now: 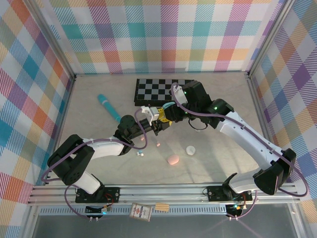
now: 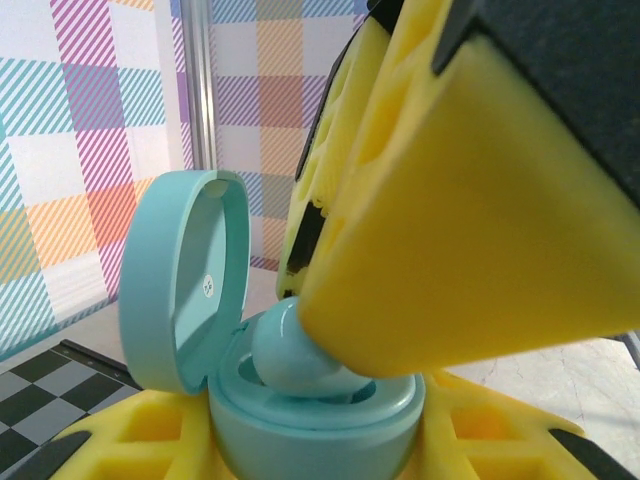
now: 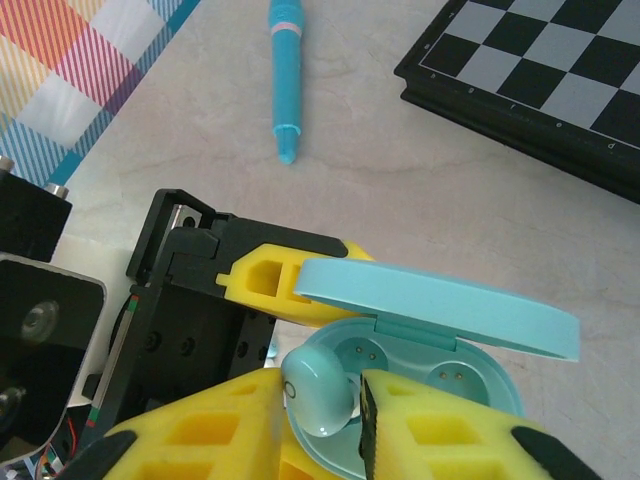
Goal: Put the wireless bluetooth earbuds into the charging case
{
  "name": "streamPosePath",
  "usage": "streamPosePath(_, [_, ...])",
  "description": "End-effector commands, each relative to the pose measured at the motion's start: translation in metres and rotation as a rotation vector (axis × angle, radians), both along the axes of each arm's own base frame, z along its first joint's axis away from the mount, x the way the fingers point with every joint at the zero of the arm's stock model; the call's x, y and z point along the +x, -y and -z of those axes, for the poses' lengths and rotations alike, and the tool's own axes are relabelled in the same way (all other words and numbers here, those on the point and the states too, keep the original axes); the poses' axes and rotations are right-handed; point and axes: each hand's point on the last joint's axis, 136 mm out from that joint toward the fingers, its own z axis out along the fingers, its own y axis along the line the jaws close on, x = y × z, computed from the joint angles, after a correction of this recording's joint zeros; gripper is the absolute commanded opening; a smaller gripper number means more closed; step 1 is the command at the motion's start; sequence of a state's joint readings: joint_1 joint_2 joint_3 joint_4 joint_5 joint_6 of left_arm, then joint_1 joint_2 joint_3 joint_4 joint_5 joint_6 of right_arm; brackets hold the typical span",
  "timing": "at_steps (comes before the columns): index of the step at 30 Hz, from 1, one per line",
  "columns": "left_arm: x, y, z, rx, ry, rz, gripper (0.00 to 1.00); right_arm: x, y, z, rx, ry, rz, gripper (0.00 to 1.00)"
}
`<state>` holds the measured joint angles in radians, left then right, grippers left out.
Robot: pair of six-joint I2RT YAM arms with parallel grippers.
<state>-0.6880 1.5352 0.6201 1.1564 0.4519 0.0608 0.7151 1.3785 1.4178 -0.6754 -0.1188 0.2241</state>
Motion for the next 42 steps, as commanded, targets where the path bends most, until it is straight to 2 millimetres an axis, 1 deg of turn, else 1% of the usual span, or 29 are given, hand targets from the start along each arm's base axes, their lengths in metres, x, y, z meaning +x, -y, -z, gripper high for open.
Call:
streamPosePath(1, [-0.007, 0.000, -0.023, -0.042, 0.065, 0.014, 0.27, 0.000, -0.001, -0.012, 0.017, 0.008, 0.014, 0.26])
streamPosePath(10, [-0.005, 0.001, -0.022, -0.047, 0.066, 0.008, 0.27, -0.003, -0.001, -0.013, 0.090, -0.052, 0.077, 0.23])
streamPosePath(15, [-0.002, 0.000, -0.021, -0.049, 0.063, -0.003, 0.27, -0.002, 0.005, -0.014, 0.122, -0.082, 0.135, 0.23])
streamPosePath(19, [0.000, -0.001, -0.021, -0.050, 0.062, -0.019, 0.27, 0.000, 0.009, -0.010, 0.148, -0.138, 0.198, 0.23])
streamPosePath(24, [0.001, 0.001, -0.021, -0.052, 0.065, -0.018, 0.27, -0.001, 0.002, -0.002, 0.190, -0.206, 0.209, 0.23])
streamPosePath(29, [0.000, 0.001, -0.025, -0.058, 0.074, -0.010, 0.27, 0.001, 0.004, 0.003, 0.185, -0.214, 0.230, 0.23])
streamPosePath(32, [0.000, 0.001, -0.024, -0.055, 0.074, -0.010, 0.27, -0.001, 0.003, -0.006, 0.208, -0.186, 0.205, 0.24])
streamPosePath(38, [0.000, 0.001, -0.022, -0.061, 0.075, -0.013, 0.27, -0.010, 0.007, -0.028, 0.230, -0.103, 0.141, 0.30])
streamPosePath(42, [0.003, 0.001, -0.021, -0.070, 0.074, -0.021, 0.27, -0.018, 0.013, -0.049, 0.273, -0.037, 0.120, 0.34])
